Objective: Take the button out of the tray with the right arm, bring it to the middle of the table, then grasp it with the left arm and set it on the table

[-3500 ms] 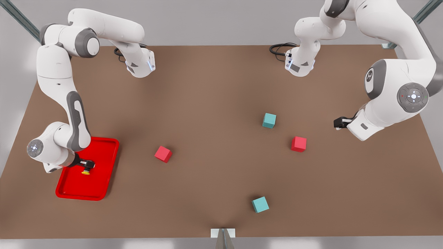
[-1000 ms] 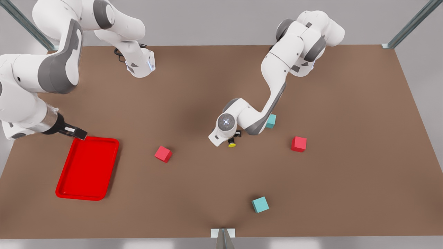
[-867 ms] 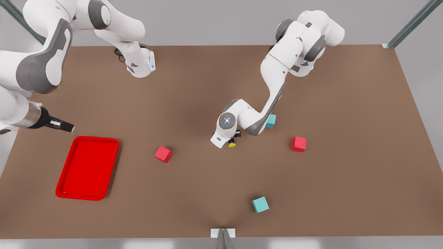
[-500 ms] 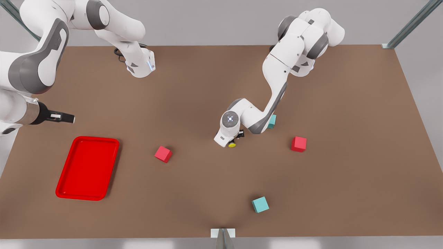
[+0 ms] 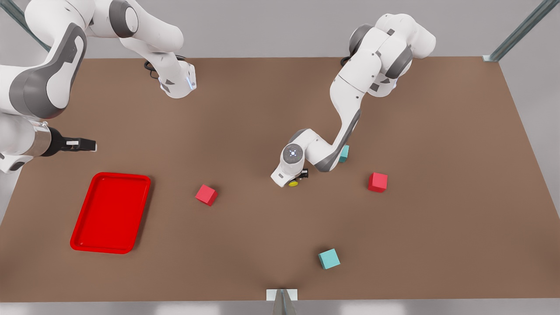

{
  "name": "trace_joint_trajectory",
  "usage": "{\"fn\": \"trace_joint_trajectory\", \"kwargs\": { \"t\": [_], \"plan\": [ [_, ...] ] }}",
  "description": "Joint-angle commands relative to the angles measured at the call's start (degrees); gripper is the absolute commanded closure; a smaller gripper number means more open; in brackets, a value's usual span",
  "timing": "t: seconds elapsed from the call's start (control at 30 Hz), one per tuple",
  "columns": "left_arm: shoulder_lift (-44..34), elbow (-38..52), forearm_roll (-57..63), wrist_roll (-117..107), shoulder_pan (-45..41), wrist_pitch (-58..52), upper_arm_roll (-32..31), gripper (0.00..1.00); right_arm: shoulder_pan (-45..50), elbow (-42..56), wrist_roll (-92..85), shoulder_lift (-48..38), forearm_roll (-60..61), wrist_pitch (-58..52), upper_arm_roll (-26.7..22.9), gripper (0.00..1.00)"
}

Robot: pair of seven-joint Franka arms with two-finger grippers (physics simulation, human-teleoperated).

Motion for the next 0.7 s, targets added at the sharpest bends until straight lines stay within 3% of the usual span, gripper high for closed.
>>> {"fn": "trace_joint_trajectory", "kwargs": {
  "t": [0.0,0.17,0.2,0.23,0.67],
  "plan": [
    [-0.05,0.03,0.1,4.39,0.03,1.17,0.07,0.05,-0.08,0.03,-4.62,-0.06,0.24,-0.2,-0.01,0.0],
    [-0.14,0.03,0.1,4.57,0.12,0.99,0.07,0.15,0.1,0.03,-4.62,-0.15,0.16,-0.2,0.08,0.0],
    [-0.05,0.03,0.1,4.48,0.12,0.99,0.07,0.33,0.1,0.03,-4.62,-0.06,0.16,-0.2,0.08,0.0],
    [-0.05,0.03,0.1,4.48,0.12,0.9,0.07,0.38,0.1,0.03,-4.62,-0.06,0.16,-0.2,0.08,0.0],
    [0.3,0.2,0.01,4.83,0.12,0.64,0.34,0.5,0.1,0.03,-4.62,-0.15,0.16,-0.29,0.08,0.0]
  ]
}}
